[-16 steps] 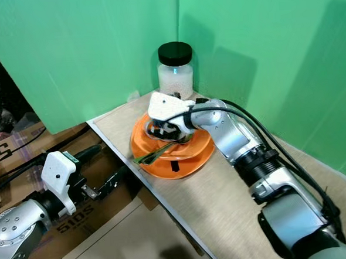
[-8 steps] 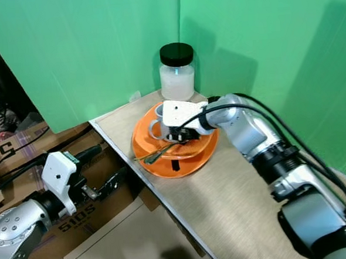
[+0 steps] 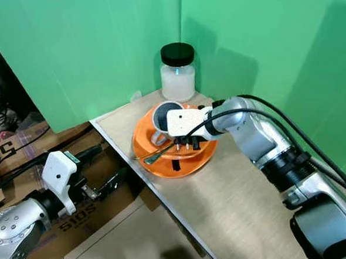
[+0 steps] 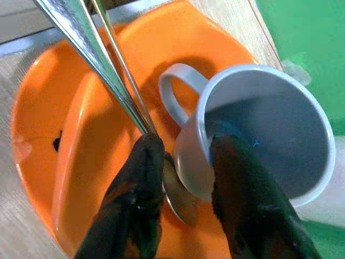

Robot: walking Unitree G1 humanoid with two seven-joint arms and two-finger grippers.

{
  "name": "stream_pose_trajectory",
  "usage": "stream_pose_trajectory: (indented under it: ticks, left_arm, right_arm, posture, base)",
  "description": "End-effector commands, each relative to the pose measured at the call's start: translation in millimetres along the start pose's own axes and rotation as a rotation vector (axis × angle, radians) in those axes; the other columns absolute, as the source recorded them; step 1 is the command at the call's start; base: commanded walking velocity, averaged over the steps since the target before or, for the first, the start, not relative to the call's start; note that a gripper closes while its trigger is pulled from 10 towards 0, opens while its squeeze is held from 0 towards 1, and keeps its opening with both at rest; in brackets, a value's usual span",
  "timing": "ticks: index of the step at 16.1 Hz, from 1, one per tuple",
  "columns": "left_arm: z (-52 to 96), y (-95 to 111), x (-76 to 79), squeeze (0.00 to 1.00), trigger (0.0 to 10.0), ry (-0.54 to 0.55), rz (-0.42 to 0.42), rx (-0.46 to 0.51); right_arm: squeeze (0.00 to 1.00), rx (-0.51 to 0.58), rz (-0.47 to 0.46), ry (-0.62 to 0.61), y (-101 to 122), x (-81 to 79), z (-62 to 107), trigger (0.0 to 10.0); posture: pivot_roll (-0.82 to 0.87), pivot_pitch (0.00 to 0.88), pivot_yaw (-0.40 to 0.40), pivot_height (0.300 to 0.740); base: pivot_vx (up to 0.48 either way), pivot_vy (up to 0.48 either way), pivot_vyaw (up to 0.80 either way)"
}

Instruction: Setting the table

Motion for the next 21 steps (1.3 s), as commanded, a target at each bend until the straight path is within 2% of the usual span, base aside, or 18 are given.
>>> stream_pose_trajectory:
  ticks: [1, 7, 14, 17, 20, 21]
  left_arm:
    - [-2.1, 3, 0.9, 0.00, 10.0, -0.010, -0.011, 0.005]
    - [-3.4, 6, -1.6, 0.00, 10.0, -0.004, -0.017, 0.013]
    - [-1.5, 5, -2.0, 0.00, 10.0, -0.004, -0.026, 0.003]
    - [-2.1, 6, -2.1, 0.00, 10.0, -0.008, -0.029, 0.004]
    - [-2.6, 10, -2.6, 0.00, 10.0, 0.003, -0.022, 0.024]
    - [-3.8, 16, -2.5, 0.00, 10.0, 0.017, -0.002, 0.054]
  right_arm:
    - [0.00, -0.006, 0.021, -0.027, 4, -0.2, -3.3, 0.0]
    - [0.00, 0.010, 0.034, -0.148, 15, 10.2, -10.3, 0.0]
    - [0.00, -0.005, 0.081, -0.112, 18, -3.2, -19.8, 0.0]
    - [0.00, 0.012, 0.067, -0.112, 19, -2.0, -17.2, 0.0]
    - [0.00, 0.238, -0.097, -0.202, 41, 16.5, 16.4, 0.0]
    - [0.00, 0.381, -0.193, -0.267, 47, 21.8, 46.0, 0.0]
  posture:
    - [0.04, 0.001, 0.060, 0.740]
    - [0.04, 0.006, 0.058, 0.740]
    - [0.04, 0.010, 0.062, 0.740]
    - [0.04, 0.010, 0.063, 0.740]
    - [0.05, 0.007, 0.052, 0.740]
    - [0.04, 0.005, 0.048, 0.740]
  base:
    - [0.000, 0.000, 0.00]
    - [0.000, 0.000, 0.00]
    - [0.000, 0.000, 0.00]
    - [0.000, 0.000, 0.00]
    - [0.000, 0.000, 0.00]
    - [0.000, 0.000, 0.00]
Point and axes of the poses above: a point about 5 cm out from each wrist's last joint towards the gripper, its own z axis pointing back from the gripper into the wrist, its own y axis along the axis of the wrist's last joint, x = y × z, the point moved 3 cm from there along -z, pointing out of the wrist towards the gripper, and after that the axes turned 7 degrees about -z, right-handed, at the moved point
